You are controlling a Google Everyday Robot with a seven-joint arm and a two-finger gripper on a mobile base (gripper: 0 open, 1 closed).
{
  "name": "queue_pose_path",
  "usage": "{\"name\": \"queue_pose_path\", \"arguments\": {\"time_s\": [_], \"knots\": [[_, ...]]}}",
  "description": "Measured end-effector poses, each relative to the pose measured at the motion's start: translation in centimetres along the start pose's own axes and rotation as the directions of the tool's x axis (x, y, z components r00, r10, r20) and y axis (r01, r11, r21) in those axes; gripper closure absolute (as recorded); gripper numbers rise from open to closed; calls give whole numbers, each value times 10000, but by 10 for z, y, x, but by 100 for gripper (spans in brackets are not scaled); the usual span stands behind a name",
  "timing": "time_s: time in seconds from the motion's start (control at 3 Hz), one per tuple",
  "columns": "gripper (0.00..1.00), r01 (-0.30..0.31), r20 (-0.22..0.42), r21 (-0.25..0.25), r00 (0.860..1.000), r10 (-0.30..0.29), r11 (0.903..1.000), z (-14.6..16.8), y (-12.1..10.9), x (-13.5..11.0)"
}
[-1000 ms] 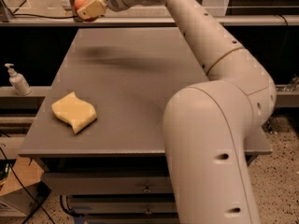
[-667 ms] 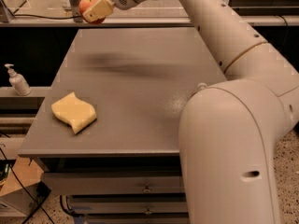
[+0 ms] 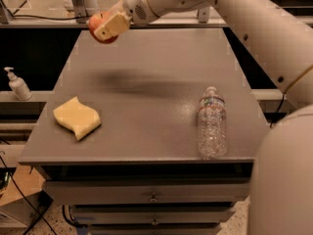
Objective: Move apple near sponge
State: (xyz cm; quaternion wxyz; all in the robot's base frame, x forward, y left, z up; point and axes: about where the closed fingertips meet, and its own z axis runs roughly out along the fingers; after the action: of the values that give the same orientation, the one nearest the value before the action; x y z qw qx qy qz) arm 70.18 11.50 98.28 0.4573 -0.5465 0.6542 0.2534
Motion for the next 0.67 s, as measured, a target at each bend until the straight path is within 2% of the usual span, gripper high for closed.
{"name": "queue_pose_path", "arguments": {"time_s": [0.33,0.67], "knots": [[100,-556,294,-727,9979,579,9958,6,41,25],[100,-1173,411,-1458,9914,1245,9823,19,75,47]]}}
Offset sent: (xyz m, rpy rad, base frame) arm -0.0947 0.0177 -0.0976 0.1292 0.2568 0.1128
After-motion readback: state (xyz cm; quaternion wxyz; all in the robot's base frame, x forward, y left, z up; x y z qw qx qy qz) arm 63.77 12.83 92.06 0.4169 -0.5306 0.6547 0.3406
